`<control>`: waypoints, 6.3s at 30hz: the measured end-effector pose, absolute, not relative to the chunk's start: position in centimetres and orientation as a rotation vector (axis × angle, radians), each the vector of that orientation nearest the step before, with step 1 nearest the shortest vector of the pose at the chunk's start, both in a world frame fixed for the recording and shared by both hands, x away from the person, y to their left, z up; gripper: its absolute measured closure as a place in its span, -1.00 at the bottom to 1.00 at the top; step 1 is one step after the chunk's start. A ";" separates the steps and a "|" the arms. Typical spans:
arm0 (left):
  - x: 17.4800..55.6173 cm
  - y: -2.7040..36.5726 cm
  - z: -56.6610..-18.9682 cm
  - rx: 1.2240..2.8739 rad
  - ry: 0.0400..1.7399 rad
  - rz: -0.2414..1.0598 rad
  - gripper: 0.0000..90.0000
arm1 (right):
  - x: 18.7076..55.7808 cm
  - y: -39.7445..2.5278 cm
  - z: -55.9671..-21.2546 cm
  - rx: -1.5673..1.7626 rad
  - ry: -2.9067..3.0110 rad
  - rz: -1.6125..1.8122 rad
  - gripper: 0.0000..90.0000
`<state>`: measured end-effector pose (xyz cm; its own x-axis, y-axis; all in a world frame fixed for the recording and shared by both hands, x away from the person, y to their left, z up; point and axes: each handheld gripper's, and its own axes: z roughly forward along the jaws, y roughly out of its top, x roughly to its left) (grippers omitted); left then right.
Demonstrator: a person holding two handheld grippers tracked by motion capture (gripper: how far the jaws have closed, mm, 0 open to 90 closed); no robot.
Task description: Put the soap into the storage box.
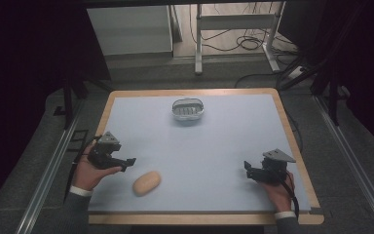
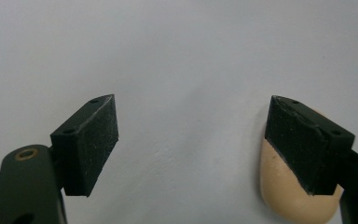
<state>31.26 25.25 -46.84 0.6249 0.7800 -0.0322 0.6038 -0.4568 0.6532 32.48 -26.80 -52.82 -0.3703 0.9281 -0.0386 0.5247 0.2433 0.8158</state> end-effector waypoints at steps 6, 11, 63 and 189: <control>31.1 23.4 -46.4 2.304 1.004 0.322 -0.59 | 32.5 -26.8 -52.8 1.324 1.990 0.999 -0.83; 30.8 22.4 -46.6 2.341 0.975 0.308 -0.59 | 32.5 -26.7 -52.8 1.322 1.991 0.990 -0.82; 29.0 17.9 -51.4 2.553 0.901 0.137 -0.27 | 32.5 -26.8 -52.8 1.348 1.967 0.974 -0.80; 47.2 14.6 -42.9 2.362 0.914 0.201 -0.27 | 32.7 -27.0 -52.9 1.375 1.973 0.983 -0.77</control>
<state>47.21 14.62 -42.90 0.7526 0.6549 -0.0688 0.5653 -0.5889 0.5776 32.70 -27.00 -52.86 -0.3362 0.9416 -0.0208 0.5503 0.2143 0.8070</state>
